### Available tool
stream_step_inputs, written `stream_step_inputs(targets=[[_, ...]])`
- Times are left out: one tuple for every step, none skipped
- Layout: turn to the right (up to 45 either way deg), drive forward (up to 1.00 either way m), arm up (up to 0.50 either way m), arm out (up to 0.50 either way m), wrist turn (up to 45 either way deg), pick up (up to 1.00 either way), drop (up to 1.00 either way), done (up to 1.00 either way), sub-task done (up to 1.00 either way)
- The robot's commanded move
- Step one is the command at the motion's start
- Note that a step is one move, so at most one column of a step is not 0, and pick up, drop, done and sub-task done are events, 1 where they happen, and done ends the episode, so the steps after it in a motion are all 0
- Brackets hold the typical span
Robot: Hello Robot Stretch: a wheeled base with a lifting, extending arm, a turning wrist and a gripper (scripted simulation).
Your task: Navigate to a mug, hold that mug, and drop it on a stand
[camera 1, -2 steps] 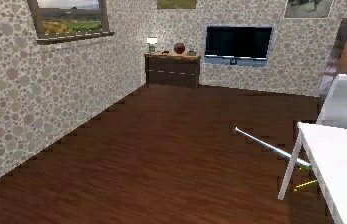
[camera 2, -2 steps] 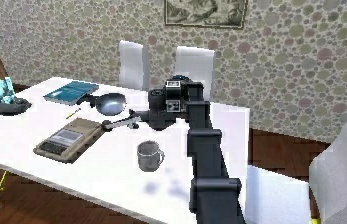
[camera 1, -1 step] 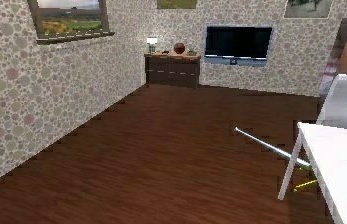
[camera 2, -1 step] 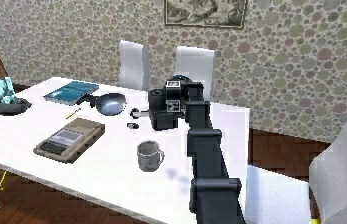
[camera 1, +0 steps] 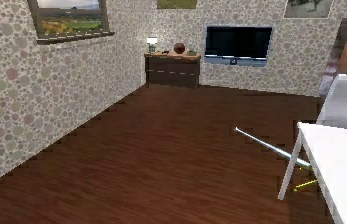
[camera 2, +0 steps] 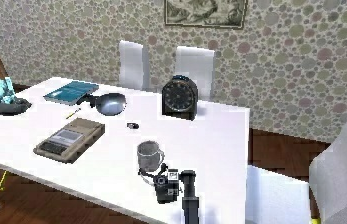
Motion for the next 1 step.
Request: stream_step_inputs(targets=[[0.0,0.0,0.0,0.0,0.0,1.0,0.0,0.0,0.0]])
